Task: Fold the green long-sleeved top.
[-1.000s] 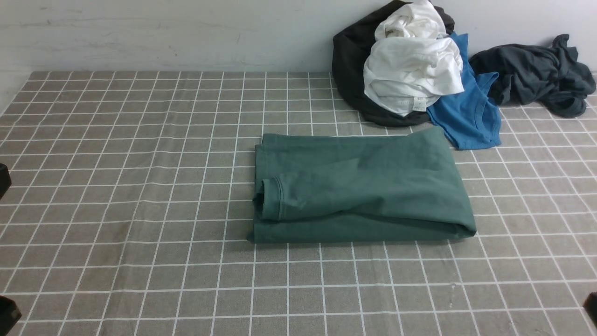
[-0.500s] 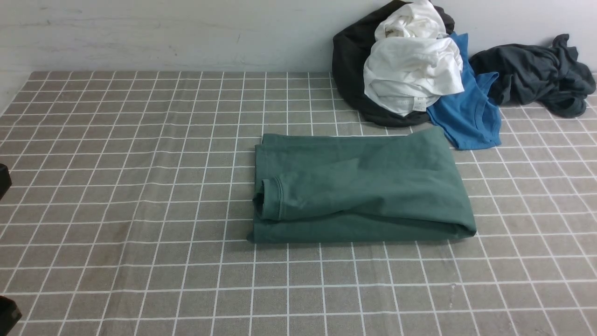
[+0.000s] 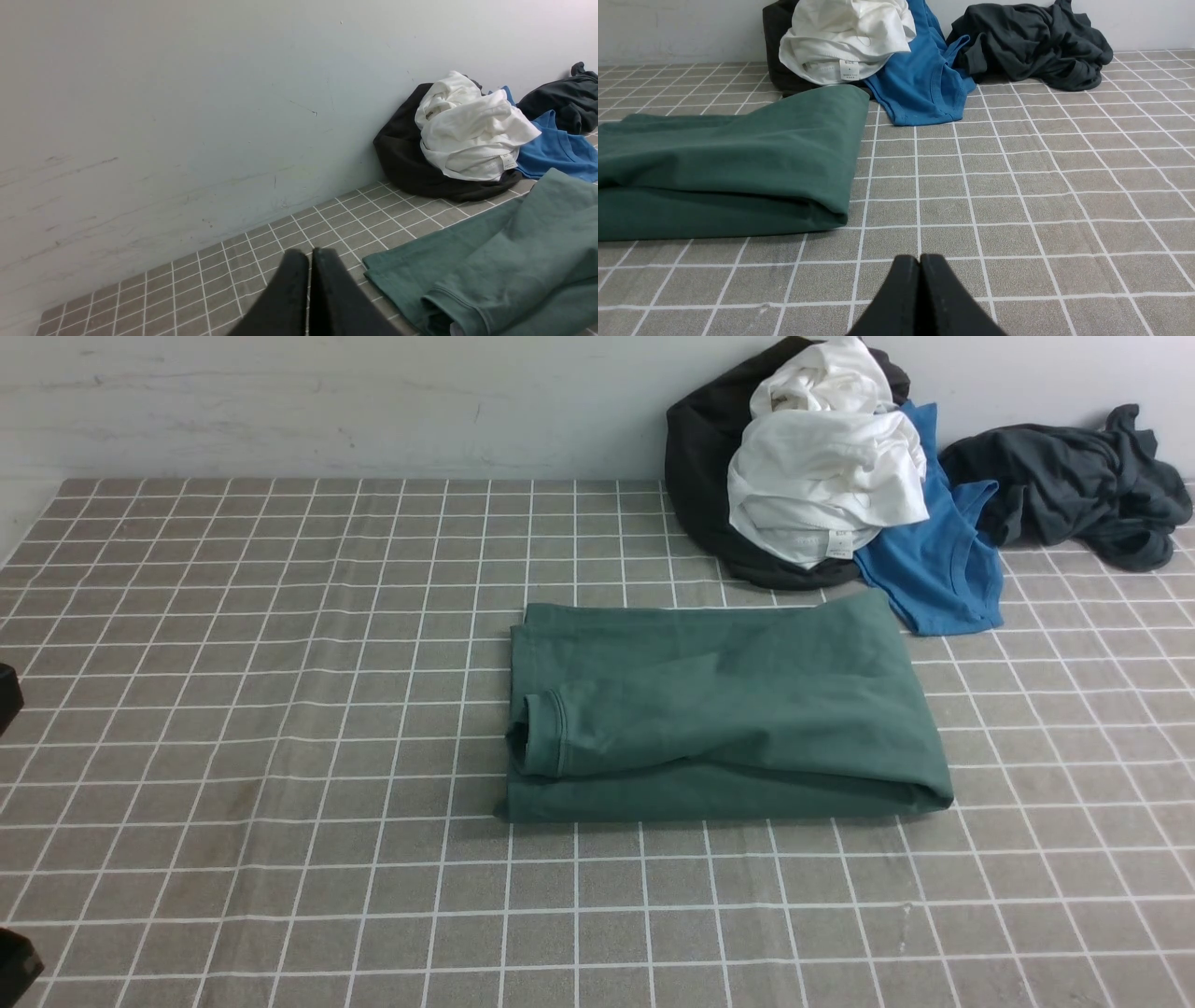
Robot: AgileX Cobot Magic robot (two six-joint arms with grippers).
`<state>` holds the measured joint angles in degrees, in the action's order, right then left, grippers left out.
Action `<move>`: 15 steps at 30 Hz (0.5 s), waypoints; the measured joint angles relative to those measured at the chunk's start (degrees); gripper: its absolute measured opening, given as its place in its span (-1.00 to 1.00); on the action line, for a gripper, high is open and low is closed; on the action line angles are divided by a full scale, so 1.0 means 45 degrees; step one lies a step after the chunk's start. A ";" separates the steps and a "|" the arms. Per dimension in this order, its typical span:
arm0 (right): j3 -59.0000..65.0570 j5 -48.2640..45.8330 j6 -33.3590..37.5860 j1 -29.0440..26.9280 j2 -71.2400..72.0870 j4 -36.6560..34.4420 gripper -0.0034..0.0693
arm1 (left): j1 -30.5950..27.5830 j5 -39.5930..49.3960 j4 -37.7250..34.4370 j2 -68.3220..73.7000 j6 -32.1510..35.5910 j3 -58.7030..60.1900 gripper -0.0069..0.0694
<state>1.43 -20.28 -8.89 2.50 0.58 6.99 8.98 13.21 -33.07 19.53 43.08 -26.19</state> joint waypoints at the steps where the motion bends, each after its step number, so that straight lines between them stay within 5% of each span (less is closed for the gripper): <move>1: 0.0000 0.0000 0.0000 0.0000 0.0000 0.0000 -0.94 | 0.0000 0.0000 0.0000 0.0000 0.0000 0.0000 -0.84; 15: 0.0000 -0.0002 0.0012 0.0000 0.0000 0.0004 -0.94 | 0.0000 -0.0622 0.0069 -0.2854 0.0014 0.2229 -0.84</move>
<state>1.43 -20.29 -8.84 2.50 0.58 7.01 8.98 10.41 -32.76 6.68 43.15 -16.16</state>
